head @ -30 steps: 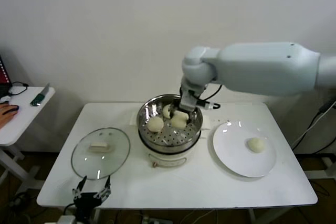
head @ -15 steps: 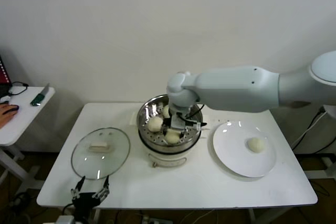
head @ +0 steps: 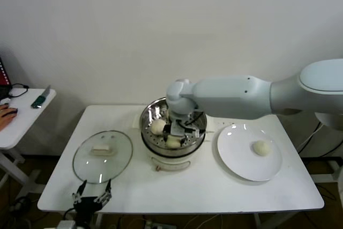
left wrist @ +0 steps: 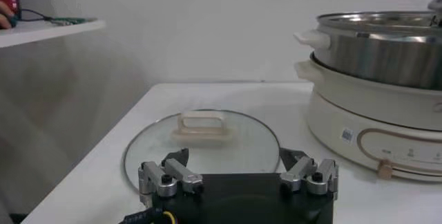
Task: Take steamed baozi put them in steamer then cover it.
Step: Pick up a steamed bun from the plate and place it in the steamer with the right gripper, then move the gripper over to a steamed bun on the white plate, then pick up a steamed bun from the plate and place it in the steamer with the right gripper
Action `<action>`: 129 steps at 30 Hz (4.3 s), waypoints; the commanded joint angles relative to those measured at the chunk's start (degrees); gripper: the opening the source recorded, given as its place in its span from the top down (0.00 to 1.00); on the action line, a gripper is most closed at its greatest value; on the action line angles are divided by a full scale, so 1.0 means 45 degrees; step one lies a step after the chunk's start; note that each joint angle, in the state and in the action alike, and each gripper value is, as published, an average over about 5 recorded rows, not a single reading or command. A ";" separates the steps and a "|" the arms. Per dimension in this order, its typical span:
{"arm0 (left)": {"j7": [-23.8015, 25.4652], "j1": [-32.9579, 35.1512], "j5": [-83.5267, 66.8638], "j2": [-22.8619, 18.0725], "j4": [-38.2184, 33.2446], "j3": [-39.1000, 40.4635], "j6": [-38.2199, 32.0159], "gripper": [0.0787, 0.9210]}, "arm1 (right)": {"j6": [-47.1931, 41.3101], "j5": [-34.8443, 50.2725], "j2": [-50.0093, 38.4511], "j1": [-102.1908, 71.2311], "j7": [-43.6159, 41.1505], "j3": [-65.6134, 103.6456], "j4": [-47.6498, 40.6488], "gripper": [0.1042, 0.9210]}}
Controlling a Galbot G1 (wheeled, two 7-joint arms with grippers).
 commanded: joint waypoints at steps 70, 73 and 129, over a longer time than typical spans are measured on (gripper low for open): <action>-0.0007 -0.0024 0.0201 -0.0216 0.0257 -0.0047 0.0046 0.12 | -0.4810 0.1692 -0.7187 -0.6202 -0.0658 0.4682 -0.6168 0.12; -0.0012 -0.0005 0.0201 -0.0219 0.0258 -0.0063 0.0034 0.12 | -0.4662 0.1571 -0.6936 -0.6388 -0.0645 0.4960 -0.6507 0.12; 0.0008 -0.0146 0.0303 -0.0187 -0.0018 0.0211 0.0151 0.12 | -0.7940 0.9961 -0.4469 0.4128 0.0481 -0.0350 0.1962 0.28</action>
